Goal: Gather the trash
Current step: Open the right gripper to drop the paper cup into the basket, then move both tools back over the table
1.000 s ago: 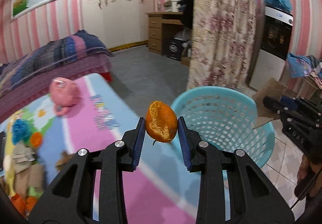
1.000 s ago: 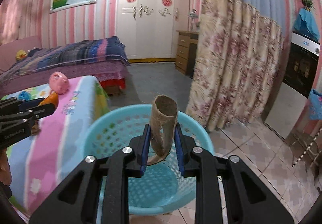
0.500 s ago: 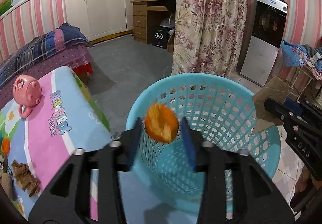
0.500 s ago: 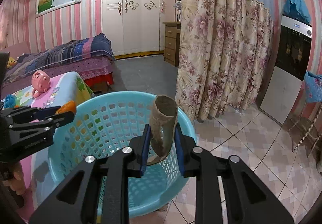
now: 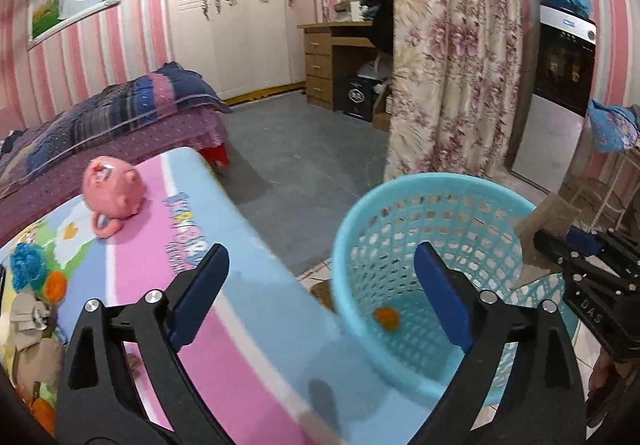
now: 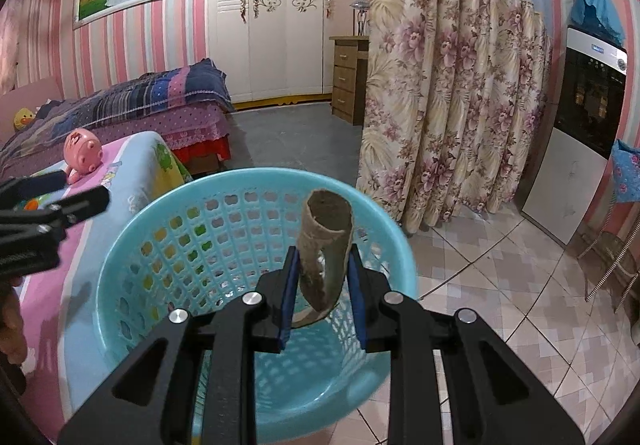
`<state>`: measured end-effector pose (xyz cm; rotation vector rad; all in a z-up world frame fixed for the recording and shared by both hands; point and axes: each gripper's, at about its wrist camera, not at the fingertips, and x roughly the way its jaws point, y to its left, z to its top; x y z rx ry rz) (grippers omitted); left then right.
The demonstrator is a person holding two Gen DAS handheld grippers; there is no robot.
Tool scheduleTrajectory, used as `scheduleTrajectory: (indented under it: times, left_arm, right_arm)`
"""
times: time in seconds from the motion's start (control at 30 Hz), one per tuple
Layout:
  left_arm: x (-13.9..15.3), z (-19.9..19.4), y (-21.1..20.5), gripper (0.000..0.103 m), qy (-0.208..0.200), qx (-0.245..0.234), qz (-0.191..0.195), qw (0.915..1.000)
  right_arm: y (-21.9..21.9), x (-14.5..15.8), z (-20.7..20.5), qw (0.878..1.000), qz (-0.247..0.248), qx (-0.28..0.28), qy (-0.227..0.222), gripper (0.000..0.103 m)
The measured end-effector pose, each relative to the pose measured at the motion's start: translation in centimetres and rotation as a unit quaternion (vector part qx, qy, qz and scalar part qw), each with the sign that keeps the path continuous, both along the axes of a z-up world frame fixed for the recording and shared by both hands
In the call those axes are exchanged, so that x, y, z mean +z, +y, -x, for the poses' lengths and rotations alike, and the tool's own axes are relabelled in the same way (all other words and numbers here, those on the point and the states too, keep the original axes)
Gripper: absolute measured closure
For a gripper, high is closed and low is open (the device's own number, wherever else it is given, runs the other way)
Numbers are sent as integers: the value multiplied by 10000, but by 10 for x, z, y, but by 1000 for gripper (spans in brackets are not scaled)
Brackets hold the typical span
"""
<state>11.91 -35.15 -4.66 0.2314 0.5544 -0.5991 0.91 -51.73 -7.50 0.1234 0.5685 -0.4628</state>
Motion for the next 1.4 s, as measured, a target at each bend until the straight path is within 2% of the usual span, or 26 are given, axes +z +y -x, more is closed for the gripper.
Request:
scheduleTrajectory:
  times: [0.07,0.17,0.37,0.5,0.7,0.87,1.0,1.2,1.4]
  left_arm:
    - [2,-2,8,11,0,82,13,10000]
    - [6,-4,20,10,-18,204,45,9998]
    - [19,-2,48,9,-121,468,157,9987]
    - [26,4,71,8,-118,653,287,9974]
    - [38,17,108,7,-226,888,335,9952]
    - [47,29,156,6,-315,1210,340,9916]
    - [50,37,207,6,-393,1642,264,9853]
    - [33,37,285,6,-212,2243,115,9742]
    - [4,31,336,6,97,2556,-10,9667]
  right_arm:
    - [3,-2,-6,10000,-21,14,18,73]
    - [5,-4,-12,10000,-64,7,24,61]
    - [8,-2,-15,9999,-69,-101,17,27]
    - [20,6,-7,9999,2,-108,-118,11]
    - [54,21,0,9994,285,59,-206,9]
    - [93,37,3,9982,255,353,-417,8]
    - [128,44,-1,9960,280,683,-512,8]
    - [182,41,-12,9915,432,1146,-435,8]
    - [224,20,-28,9861,481,1588,-126,8]
